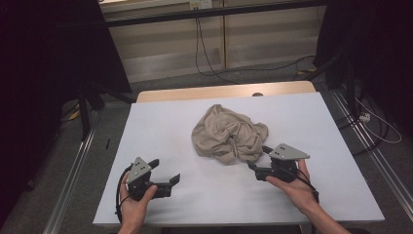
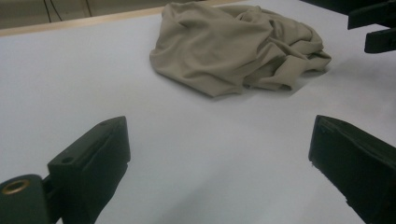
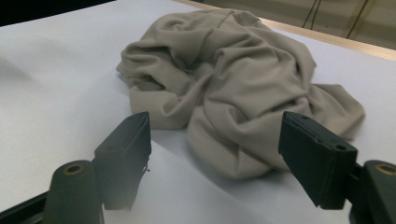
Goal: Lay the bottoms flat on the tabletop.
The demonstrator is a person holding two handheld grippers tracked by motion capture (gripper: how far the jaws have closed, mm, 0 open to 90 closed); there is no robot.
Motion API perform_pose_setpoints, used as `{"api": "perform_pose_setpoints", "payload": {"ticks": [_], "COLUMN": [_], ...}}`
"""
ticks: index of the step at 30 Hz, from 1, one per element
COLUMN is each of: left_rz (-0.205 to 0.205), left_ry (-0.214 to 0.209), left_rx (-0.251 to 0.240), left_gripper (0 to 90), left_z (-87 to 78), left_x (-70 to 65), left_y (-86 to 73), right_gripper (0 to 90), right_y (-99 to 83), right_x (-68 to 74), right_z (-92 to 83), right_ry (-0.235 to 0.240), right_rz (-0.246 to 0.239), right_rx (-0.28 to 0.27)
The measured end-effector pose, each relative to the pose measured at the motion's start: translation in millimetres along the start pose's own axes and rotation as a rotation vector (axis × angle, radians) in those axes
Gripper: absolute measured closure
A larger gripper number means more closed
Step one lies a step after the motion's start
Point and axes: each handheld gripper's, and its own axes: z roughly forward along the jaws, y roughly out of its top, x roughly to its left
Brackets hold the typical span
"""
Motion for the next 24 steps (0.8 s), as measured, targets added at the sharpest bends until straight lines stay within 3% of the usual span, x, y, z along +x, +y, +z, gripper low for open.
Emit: {"api": "perform_pose_setpoints", "payload": {"ticks": [2,4,6,8,11,13,15,16,17,18,19,20,21,23,24], "left_rz": [0.000,0.050,0.053,0.045,0.071,0.042,-0.035,-0.052,-0.062,-0.011,-0.011,0.019,0.024,-0.007,0.001], "left_ry": [-0.007,-0.012,-0.012,-0.048,-0.043,-0.047,-0.089,-0.113,-0.109,-0.065,-0.065,-0.049,-0.046,-0.053,-0.047], "left_rx": [0.019,0.023,0.034,0.076,0.095,0.113,0.105,0.098,0.102,0.096,0.096,0.085,0.089,0.094,0.100], "left_gripper": [5.7,5.7,5.7,6.5,6.5,6.5,7.2,7.2,7.4,8.3,8.9,11.1,11.1,11.7,12.8], "left_z": [3.8,13.7,18.6,29.5,45.3,55.3,64.2,68.7,73.9,85.0,85.0,90.7,97.0,109.5,115.3], "left_x": [-1.0,-4.7,-6.2,-10.2,-14.0,-13.2,-11.2,-10.4,-10.0,-10.0,-10.0,-9.3,-7.8,-4.5,-3.7], "left_y": [2.6,7.5,8.8,10.6,13.6,18.3,25.2,28.9,33.0,41.6,41.6,44.7,47.6,52.0,54.4], "right_gripper": [25.5,25.6,26.1,28.0,29.7,30.5,30.7,30.1,30.9,33.4,33.4,31.7,31.7,31.8,31.6], "right_y": [4.9,9.0,10.4,14.5,22.5,27.7,30.6,31.5,32.3,33.3,33.3,37.6,37.6,42.5,44.9], "right_x": [0.8,-2.2,-4.3,-9.6,-17.9,-23.8,-28.7,-30.5,-32.0,-33.9,-33.9,-36.4,-36.4,-39.7,-41.7], "right_z": [5.7,13.9,16.3,20.8,28.2,35.0,42.7,46.7,50.6,57.3,57.3,64.2,64.2,69.9,72.7], "right_ry": [0.025,0.033,0.032,0.037,0.024,0.023,0.022,0.018,0.016,-0.003,-0.003,-0.009,-0.009,-0.024,-0.024], "right_rz": [-0.013,-0.030,-0.023,-0.006,-0.015,-0.007,0.002,0.006,0.011,0.009,0.009,0.004,0.004,0.010,0.015], "right_rx": [0.018,0.048,0.052,0.056,0.059,0.061,0.056,0.062,0.069,0.056,0.056,0.093,0.093,0.091,0.096]}}
